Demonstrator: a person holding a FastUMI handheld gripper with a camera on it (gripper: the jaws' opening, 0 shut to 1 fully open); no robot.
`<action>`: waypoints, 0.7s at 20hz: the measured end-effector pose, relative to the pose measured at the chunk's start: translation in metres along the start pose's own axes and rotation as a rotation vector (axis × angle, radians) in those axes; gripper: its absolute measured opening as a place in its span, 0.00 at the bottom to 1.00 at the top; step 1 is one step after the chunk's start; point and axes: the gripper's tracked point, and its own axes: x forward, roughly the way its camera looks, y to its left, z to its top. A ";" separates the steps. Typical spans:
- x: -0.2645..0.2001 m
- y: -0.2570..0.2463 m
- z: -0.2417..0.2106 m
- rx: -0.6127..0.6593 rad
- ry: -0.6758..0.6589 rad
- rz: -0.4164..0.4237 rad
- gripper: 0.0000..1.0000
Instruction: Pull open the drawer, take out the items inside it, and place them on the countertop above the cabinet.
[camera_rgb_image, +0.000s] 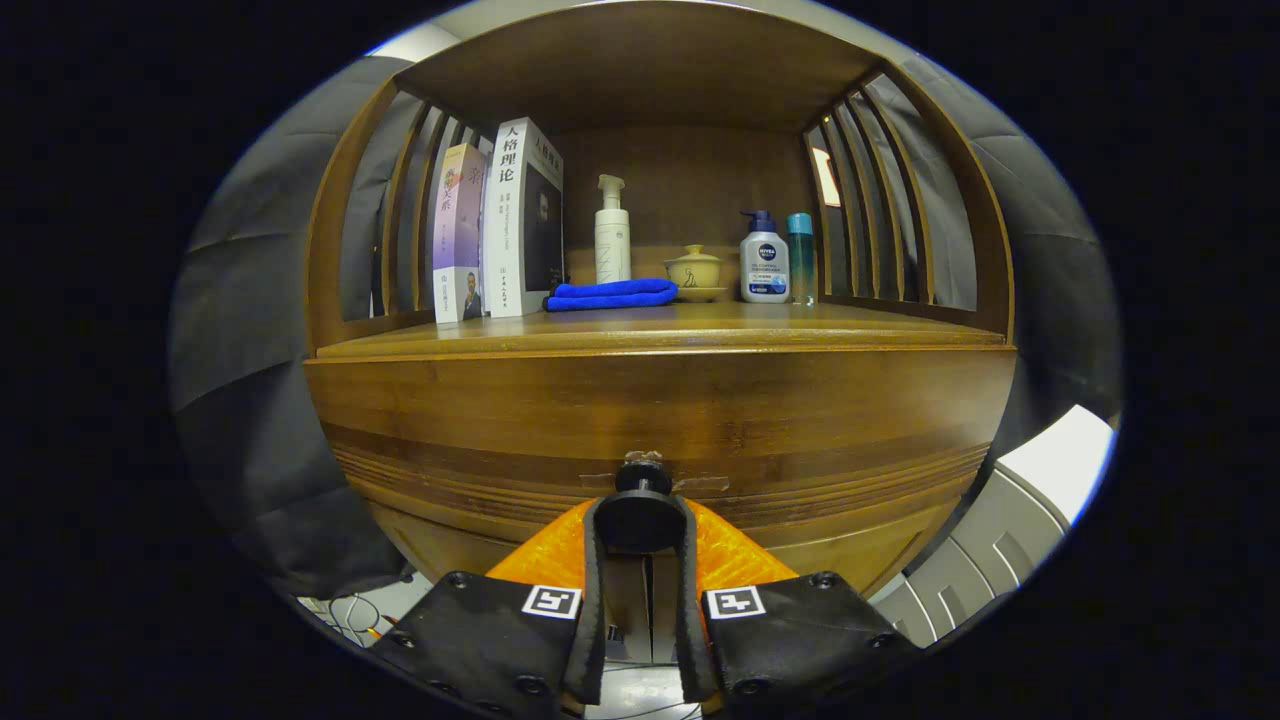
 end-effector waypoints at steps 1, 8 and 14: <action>-0.002 0.000 0.000 0.004 0.004 -0.001 0.32; -0.026 -0.002 -0.007 -0.008 -0.004 0.014 0.32; -0.049 -0.001 -0.013 -0.010 -0.002 0.023 0.32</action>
